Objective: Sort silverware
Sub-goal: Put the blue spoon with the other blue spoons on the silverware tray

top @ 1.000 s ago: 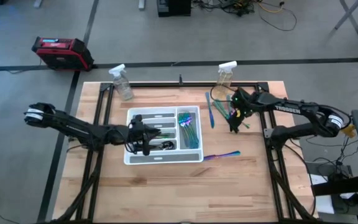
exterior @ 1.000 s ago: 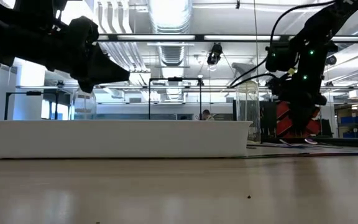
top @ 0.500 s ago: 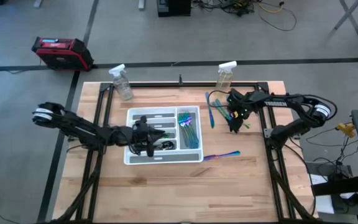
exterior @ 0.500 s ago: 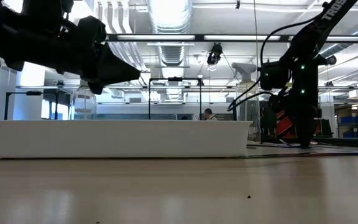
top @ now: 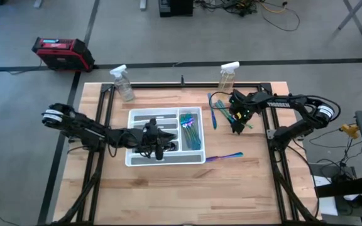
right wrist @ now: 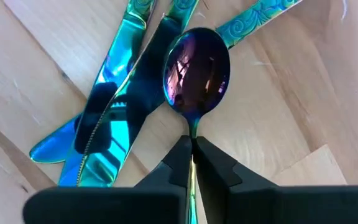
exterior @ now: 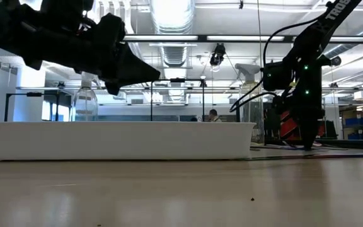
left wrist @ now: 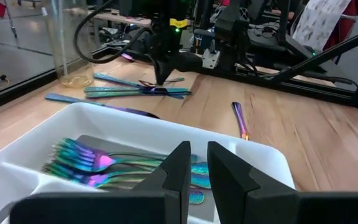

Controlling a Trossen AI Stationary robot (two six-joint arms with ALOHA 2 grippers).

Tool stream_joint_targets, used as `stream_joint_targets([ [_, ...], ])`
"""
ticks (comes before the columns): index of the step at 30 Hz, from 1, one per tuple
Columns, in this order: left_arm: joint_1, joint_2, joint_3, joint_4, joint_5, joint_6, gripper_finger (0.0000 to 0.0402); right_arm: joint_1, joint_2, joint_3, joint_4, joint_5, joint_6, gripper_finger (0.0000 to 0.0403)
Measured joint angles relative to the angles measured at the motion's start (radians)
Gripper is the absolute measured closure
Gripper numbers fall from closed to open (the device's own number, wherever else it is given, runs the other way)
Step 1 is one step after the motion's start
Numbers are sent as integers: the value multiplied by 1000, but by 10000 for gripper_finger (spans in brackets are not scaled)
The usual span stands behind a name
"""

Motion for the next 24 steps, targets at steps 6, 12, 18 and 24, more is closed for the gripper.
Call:
stream_joint_targets([
  [6,0,117,91,0,21,23,363,71,-82,84,-84,16,16,402],
  [12,-2,230,200,-2,20,246,363,236,-131,160,-126,-21,47,402],
  [18,-2,273,295,-14,19,494,363,448,-113,194,-111,-118,103,403],
  [24,-2,276,407,-167,46,673,345,620,-63,246,-67,-132,164,403],
])
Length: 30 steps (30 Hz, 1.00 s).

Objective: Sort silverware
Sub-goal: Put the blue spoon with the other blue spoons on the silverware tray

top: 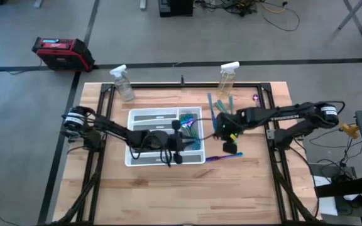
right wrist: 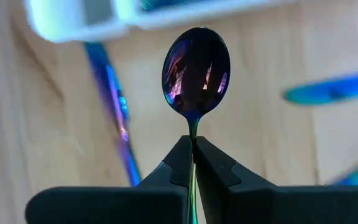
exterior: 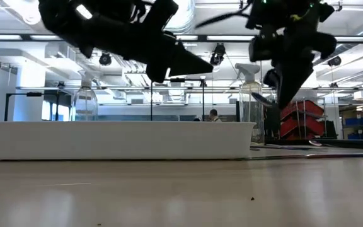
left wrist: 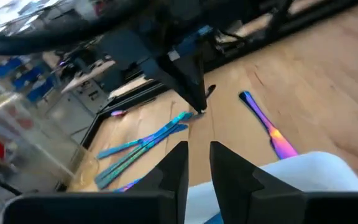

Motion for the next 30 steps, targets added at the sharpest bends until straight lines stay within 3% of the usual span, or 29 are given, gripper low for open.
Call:
stream_joint_targets([
  [6,-29,4,89,-163,26,167,301,54,41,71,34,-86,4,403],
  [12,-60,3,103,-171,25,303,257,56,79,139,68,-199,-42,403],
  [16,-63,3,104,-162,18,386,237,62,121,195,68,-209,-66,403],
  [23,-64,3,114,-158,-6,441,225,65,224,298,56,-264,-102,403],
  [30,-69,2,118,-219,-3,438,246,75,272,359,49,-287,-130,403],
])
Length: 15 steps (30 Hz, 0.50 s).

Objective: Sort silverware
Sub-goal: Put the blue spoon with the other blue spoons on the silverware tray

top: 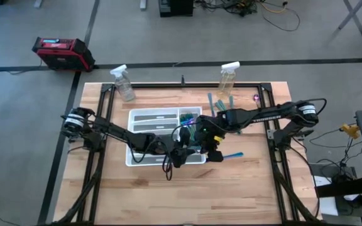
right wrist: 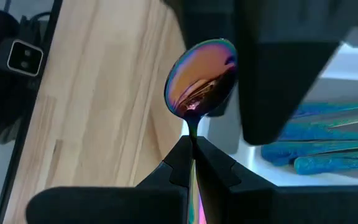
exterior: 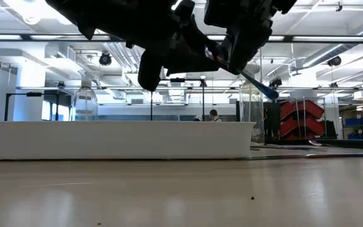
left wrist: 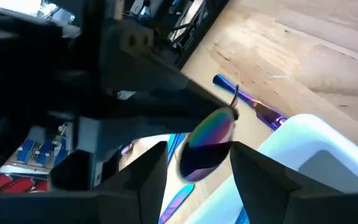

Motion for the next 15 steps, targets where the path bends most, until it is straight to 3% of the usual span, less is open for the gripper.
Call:
stream_joint_targets([
  [15,-21,-1,5,-27,25,-27,335,0,10,31,-20,3,-7,403],
])
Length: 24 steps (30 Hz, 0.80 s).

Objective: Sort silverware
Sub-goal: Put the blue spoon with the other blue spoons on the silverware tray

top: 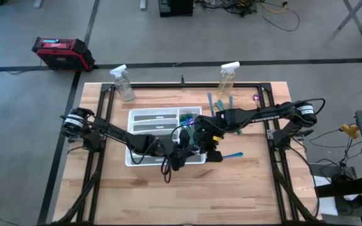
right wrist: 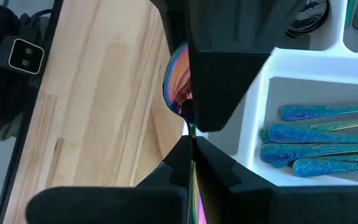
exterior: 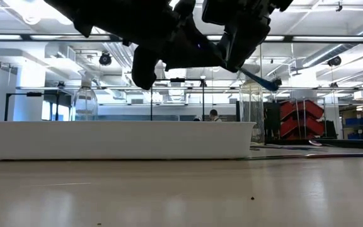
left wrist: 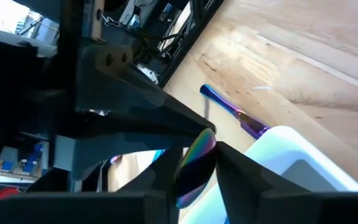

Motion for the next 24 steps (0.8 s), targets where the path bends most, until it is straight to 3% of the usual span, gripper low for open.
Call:
stream_joint_targets([
  [6,-2,-1,-1,-27,-2,-37,392,0,-2,0,3,4,0,403],
  [10,-25,-14,-1,-54,-81,-32,399,0,-3,2,12,58,0,391],
  [15,-62,-46,-3,-136,-245,-16,400,0,-2,0,45,120,-13,333],
  [20,-80,-85,-32,-219,-321,-16,401,-1,0,0,145,124,-54,264],
  [24,-83,-149,-56,-400,-391,-57,401,-4,-1,0,207,175,-86,226],
])
